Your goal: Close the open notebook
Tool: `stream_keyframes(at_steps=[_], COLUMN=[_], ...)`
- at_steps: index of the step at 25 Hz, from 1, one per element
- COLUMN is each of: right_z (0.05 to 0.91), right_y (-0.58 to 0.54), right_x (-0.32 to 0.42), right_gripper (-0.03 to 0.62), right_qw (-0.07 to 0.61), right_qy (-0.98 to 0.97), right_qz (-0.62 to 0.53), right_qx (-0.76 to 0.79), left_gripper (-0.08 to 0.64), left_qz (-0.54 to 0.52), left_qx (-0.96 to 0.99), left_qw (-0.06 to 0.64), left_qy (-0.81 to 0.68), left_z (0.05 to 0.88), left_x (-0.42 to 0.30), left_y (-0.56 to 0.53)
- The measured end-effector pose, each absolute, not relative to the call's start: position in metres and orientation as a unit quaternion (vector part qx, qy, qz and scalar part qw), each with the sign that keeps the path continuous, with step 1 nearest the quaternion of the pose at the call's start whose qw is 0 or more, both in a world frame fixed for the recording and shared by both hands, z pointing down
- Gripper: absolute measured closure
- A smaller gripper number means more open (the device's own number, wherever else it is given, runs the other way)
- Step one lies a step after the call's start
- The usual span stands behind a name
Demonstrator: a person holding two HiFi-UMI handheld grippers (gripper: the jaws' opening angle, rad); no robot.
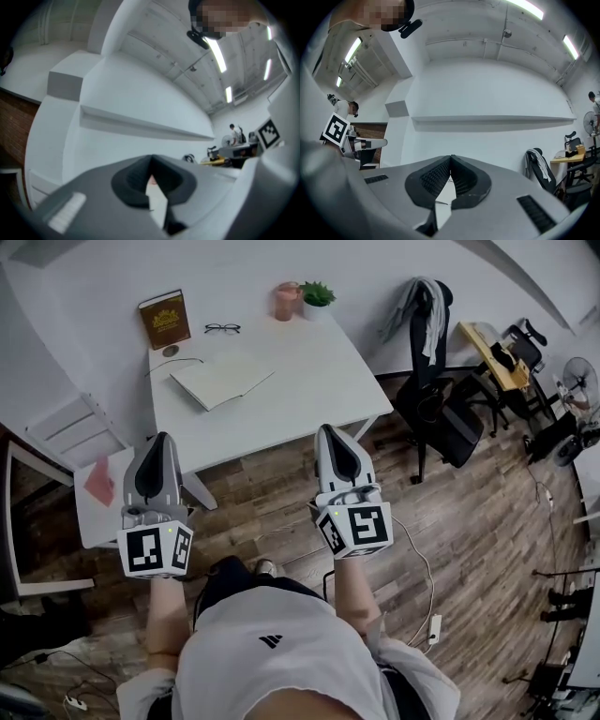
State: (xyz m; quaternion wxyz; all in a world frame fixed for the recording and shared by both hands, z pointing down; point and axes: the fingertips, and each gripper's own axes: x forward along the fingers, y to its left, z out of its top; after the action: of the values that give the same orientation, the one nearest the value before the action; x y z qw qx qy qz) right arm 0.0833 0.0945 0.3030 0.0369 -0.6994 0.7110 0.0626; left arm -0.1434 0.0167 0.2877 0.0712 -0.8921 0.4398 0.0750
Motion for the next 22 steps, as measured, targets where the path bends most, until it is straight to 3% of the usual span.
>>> stream_keyframes(at_steps=[22], right_z=[0.304], right_y=[-0.077], right_x=[0.134], right_gripper=[0.601], right_qw=[0.035], right_qy=[0.706], right_qz=[0.064], right_qx=[-0.704], left_gripper=[0.552], left_qz=[0.073], left_qx=[-0.898], left_qw=[0.066], left_qy=[0.429], left_z=[0.295], left_x=[-0.089], left_y=[-0.154])
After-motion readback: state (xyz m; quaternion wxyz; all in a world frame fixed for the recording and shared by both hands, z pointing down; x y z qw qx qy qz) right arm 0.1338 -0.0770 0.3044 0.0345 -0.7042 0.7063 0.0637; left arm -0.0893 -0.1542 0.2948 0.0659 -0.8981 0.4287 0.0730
